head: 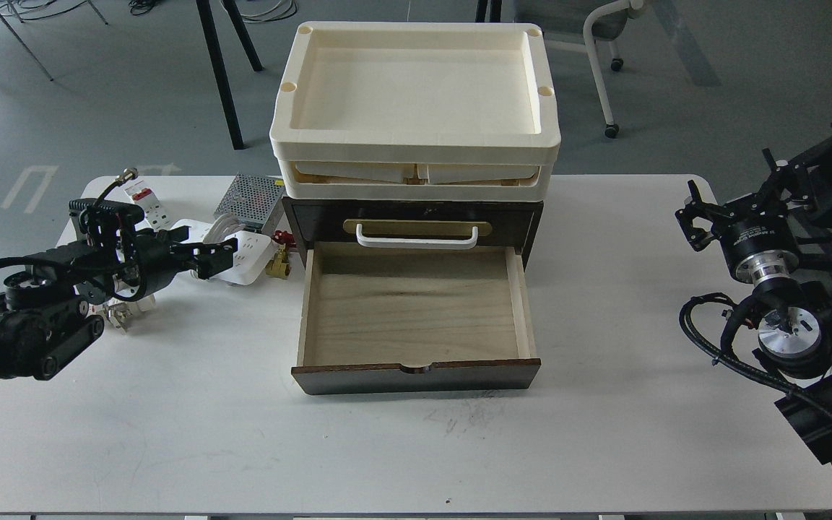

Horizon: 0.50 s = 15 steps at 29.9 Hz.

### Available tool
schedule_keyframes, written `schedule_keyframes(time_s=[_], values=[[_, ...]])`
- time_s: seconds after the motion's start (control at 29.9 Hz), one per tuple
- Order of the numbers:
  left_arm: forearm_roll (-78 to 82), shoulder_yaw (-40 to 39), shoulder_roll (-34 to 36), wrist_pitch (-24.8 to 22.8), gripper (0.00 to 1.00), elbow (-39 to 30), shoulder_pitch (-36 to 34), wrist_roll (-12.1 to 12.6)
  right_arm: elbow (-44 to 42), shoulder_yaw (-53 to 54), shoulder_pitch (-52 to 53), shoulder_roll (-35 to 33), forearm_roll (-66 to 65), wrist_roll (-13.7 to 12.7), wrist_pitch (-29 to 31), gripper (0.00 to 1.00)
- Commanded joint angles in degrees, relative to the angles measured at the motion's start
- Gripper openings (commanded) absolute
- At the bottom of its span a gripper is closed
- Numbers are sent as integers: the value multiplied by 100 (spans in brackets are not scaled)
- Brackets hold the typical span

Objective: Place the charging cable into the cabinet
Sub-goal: 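Reach the left gripper to the white power strip and grasp it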

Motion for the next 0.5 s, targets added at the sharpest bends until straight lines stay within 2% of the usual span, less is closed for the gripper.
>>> schedule_keyframes(time_s=[0.0,0.23,0.37,0.47], values=[[-8,307,-282,312,84,431,-15,-9,0,0,-8,0,0,0,3,100],[-8,466,-704,331,68,1144,-59,-27,0,0,-8,0,0,0,-5,100],[0,475,-766,304,43,1285,-51,-62,0,0,-8,0,0,0,3,100],[-17,466,-784,304,32,1294,-59,-62,0,0,-8,0,0,0,-5,100]])
